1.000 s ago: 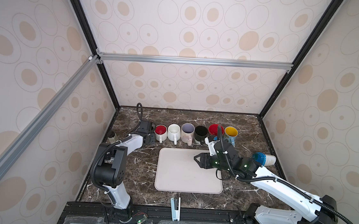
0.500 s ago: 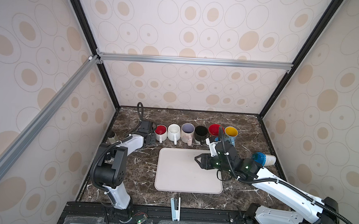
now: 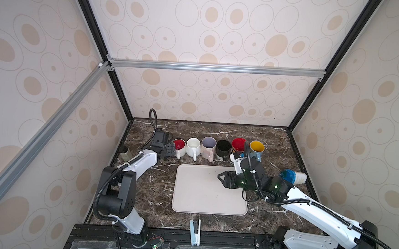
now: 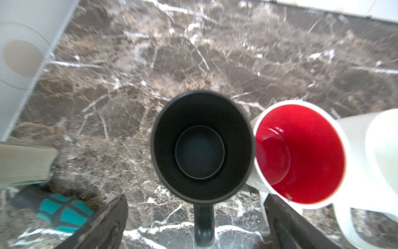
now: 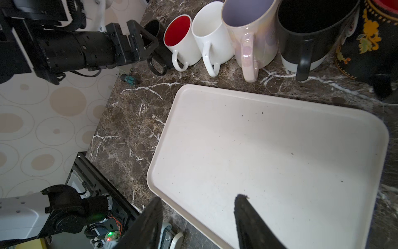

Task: Turn the mug right side up
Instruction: 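Lower the black mug beside the red-interior mug and open the left gripper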

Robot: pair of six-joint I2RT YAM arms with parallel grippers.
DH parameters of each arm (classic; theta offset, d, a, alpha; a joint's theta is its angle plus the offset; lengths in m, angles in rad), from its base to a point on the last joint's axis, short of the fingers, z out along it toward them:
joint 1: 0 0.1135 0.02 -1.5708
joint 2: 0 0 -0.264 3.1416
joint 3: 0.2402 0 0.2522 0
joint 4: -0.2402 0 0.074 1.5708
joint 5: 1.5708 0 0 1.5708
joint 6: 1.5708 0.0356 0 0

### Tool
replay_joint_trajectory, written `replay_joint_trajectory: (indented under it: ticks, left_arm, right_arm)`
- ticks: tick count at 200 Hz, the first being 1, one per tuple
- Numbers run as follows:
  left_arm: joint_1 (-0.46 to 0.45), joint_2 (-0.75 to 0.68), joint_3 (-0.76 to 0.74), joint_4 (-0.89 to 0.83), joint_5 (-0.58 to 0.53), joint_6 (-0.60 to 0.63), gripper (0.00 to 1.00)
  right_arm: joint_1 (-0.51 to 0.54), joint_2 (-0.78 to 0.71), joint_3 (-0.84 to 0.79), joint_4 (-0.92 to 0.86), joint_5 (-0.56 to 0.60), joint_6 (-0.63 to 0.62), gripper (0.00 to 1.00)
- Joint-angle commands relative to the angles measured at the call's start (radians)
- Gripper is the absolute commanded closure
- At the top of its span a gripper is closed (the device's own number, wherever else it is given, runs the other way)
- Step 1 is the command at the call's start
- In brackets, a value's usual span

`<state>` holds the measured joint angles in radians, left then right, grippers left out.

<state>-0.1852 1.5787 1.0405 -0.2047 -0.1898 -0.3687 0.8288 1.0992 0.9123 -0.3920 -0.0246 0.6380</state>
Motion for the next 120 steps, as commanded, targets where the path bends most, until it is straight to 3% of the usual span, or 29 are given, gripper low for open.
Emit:
replay_joint_trajectory:
  ticks: [1,33,49,70,87,104,120]
  left_arm:
    - [-0.023,-0.069,0.054,-0.062,-0.082,-0.014,0.00]
    - [-0.077,-0.172,0.078,-0.089,-0.177,-0.004,0.00]
    - [-0.117,-0.260,0.028,-0.007,-0.196,0.006,0.00]
    - [-0.158,-0.429,-0.153,0.249,-0.192,0.053,0.00]
    - [-0.165,-0.594,-0.388,0.586,-0.169,0.131,0.00]
    - [-0.164,-0.709,-0.614,0.912,-0.111,0.305,0.00]
    - [-0.155,-0.691,-0.673,0.939,-0.285,0.319,0.00]
  right_arm:
    - [-0.007,-0.025,0.029,-0.044,0.029,-0.022,0.44]
    - [-0.008,-0.050,0.072,-0.121,0.104,-0.077,0.41]
    - [-0.009,-0.067,0.103,-0.163,0.158,-0.121,0.33]
    - [-0.008,-0.081,0.138,-0.237,0.246,-0.155,0.01]
    - [-0.008,-0.095,0.147,-0.276,0.326,-0.159,0.01]
    - [-0.008,-0.114,0.127,-0.279,0.409,-0.194,0.01]
    - [-0.007,-0.142,0.073,-0.233,0.525,-0.235,0.01]
